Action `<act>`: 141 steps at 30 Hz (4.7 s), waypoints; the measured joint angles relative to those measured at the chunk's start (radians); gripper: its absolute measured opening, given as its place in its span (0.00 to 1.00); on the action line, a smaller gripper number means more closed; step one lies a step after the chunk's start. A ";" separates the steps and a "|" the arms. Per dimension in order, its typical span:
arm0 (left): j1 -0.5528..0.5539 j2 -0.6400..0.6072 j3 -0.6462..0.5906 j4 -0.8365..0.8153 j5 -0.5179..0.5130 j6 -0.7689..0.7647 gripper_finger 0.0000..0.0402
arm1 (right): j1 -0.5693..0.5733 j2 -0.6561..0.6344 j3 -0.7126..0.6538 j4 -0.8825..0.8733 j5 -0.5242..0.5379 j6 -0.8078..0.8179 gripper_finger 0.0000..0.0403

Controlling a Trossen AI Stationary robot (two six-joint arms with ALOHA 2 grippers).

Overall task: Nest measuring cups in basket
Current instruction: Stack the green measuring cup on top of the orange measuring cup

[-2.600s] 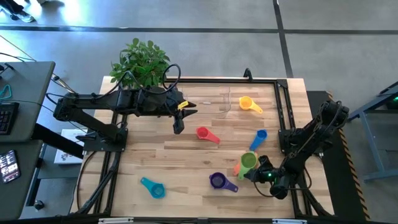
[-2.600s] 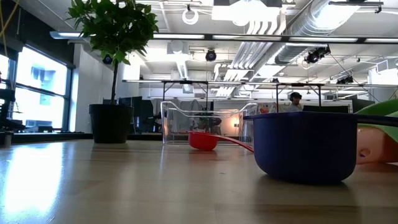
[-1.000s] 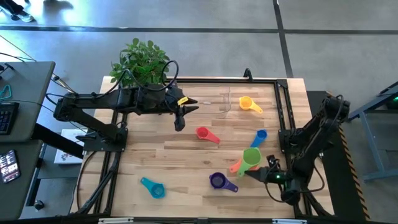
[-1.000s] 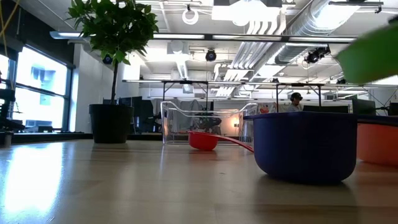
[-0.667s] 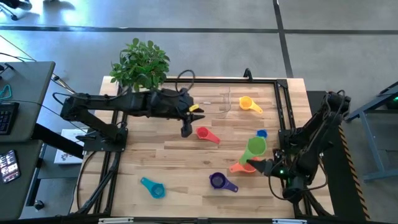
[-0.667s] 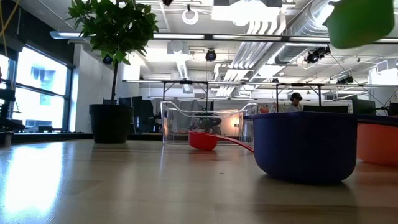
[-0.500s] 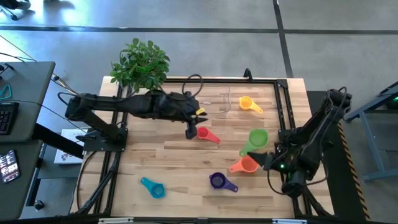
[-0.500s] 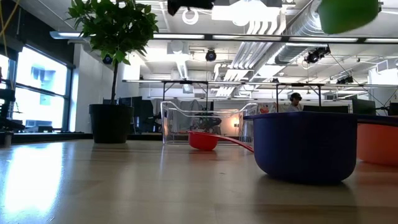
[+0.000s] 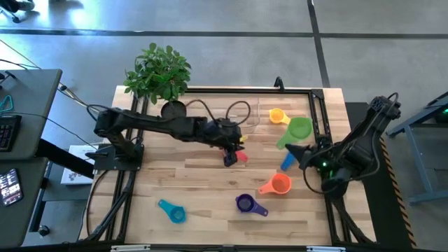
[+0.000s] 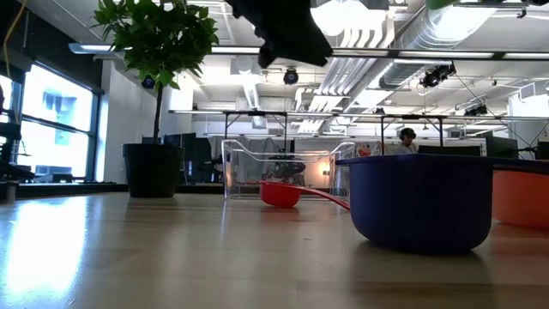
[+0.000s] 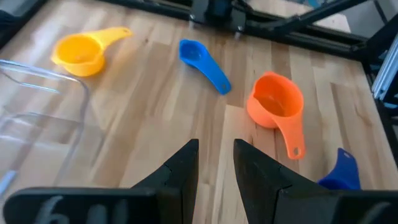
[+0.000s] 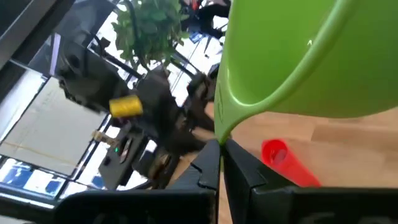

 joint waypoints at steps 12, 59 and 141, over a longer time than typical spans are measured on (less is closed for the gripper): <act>-0.080 0.119 0.000 0.146 0.028 0.001 0.22 | -0.090 -0.055 0.010 -0.002 0.002 -0.097 0.00; -0.126 0.490 0.090 0.448 0.115 -0.105 0.22 | -0.177 -0.048 0.010 0.004 -0.049 -0.099 0.00; -0.184 0.575 0.151 0.569 0.112 -0.182 0.22 | -0.177 -0.046 0.009 0.000 -0.049 -0.116 0.00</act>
